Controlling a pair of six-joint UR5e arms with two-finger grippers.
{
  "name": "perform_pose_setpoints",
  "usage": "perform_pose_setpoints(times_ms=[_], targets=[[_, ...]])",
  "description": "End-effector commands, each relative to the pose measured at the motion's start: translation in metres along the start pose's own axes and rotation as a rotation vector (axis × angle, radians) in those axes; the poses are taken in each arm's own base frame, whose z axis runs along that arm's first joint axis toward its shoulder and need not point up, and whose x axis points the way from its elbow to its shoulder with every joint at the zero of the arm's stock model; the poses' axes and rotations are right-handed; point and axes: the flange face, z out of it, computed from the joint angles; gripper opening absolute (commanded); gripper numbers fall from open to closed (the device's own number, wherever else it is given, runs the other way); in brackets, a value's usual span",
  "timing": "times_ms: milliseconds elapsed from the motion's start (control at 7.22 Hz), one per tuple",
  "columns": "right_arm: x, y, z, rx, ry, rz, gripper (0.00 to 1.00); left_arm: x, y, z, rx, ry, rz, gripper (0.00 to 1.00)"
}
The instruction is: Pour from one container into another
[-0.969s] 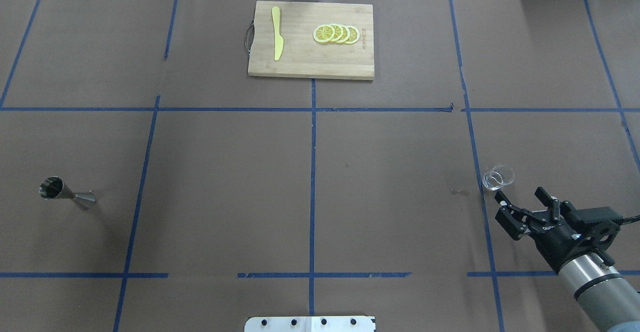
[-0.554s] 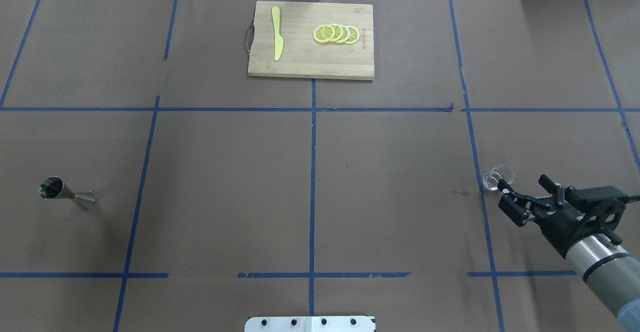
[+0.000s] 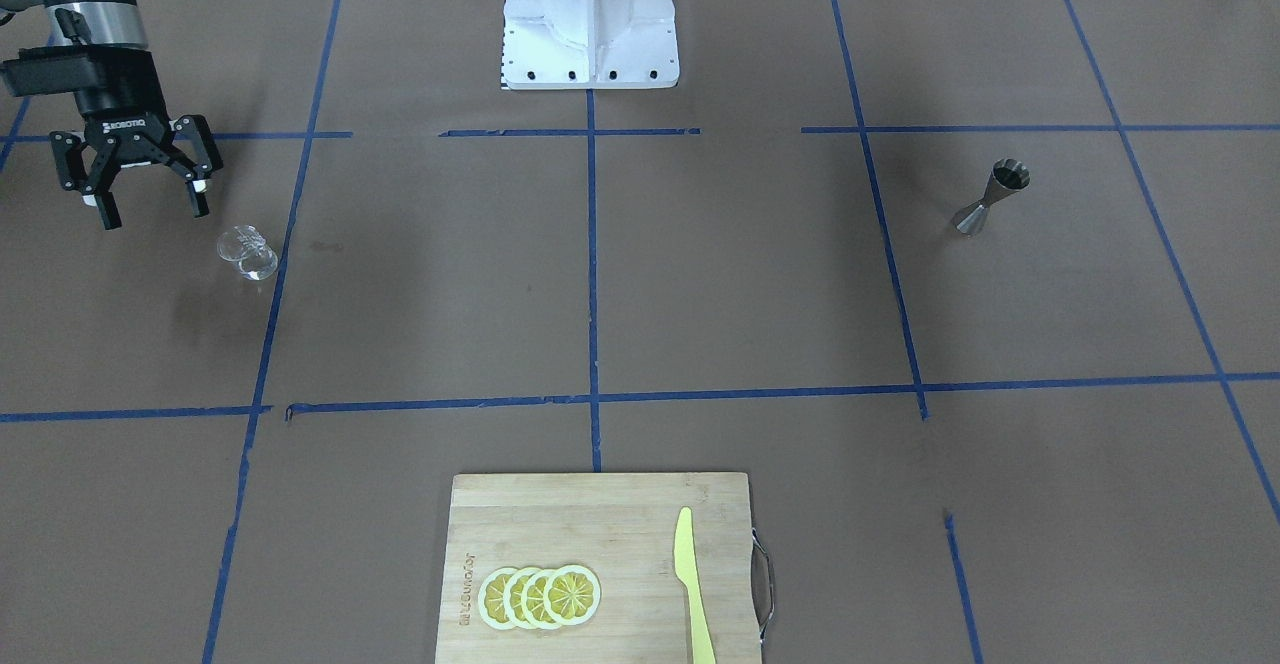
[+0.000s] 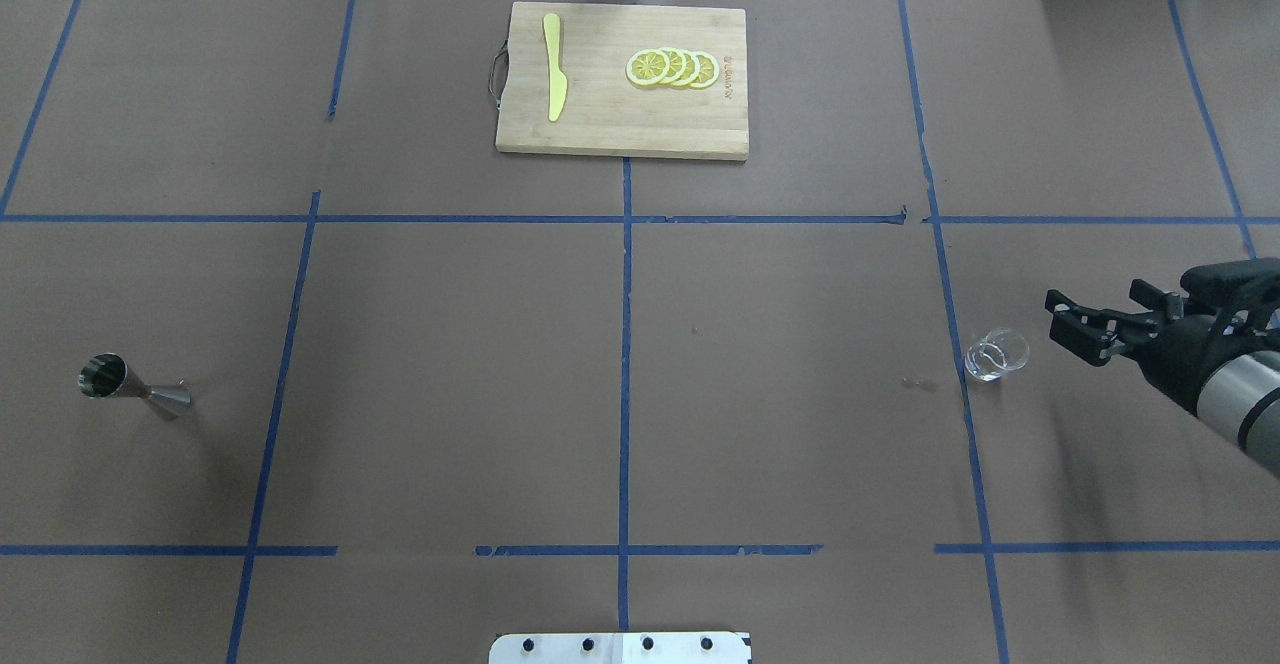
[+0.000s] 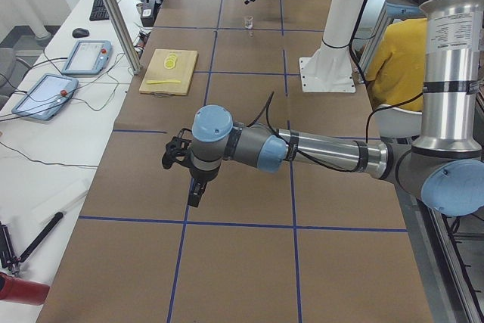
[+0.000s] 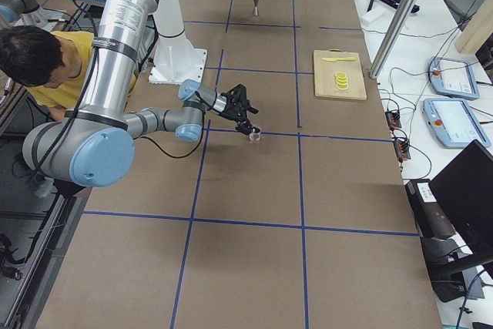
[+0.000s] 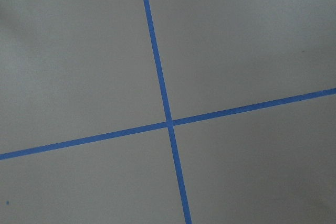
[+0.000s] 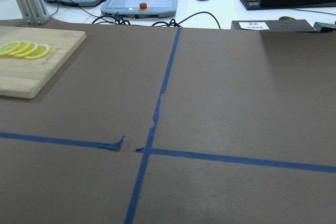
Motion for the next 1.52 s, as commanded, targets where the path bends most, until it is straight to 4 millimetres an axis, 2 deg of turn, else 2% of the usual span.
perform_pose_setpoints(times_ms=[0,138,277,415,692,831,1108,1246,1385], targets=[[0.056,-0.044,0.010,-0.119,-0.014,0.020,1.00,-0.011,-0.012,0.012,0.024,0.000,0.020,1.00],[0.081,-0.069,0.026,-0.182,-0.001,-0.005,1.00,-0.022,-0.012,0.024,0.039,0.000,0.034,1.00],[0.099,-0.114,0.032,-0.255,0.025,-0.022,1.00,-0.027,-0.023,0.031,0.033,0.001,0.030,1.00],[0.116,-0.148,0.031,-0.323,0.034,-0.063,1.00,-0.026,-0.025,0.031,0.032,0.000,0.028,1.00],[0.163,-0.211,0.015,-0.499,0.034,-0.136,1.00,-0.022,-0.041,0.028,0.038,-0.002,-0.006,1.00],[0.187,-0.216,0.007,-0.592,0.018,-0.208,1.00,-0.022,-0.042,0.028,0.038,-0.002,-0.011,1.00],[0.232,-0.200,-0.003,-0.770,0.001,-0.343,1.00,-0.023,-0.038,0.028,-0.002,0.000,-0.049,1.00],[0.258,-0.181,-0.015,-0.830,-0.034,-0.397,1.00,-0.017,-0.036,0.022,-0.013,0.014,-0.060,1.00],[0.267,-0.162,-0.021,-0.842,-0.089,-0.354,1.00,-0.011,-0.031,0.019,-0.031,0.060,-0.079,1.00]])
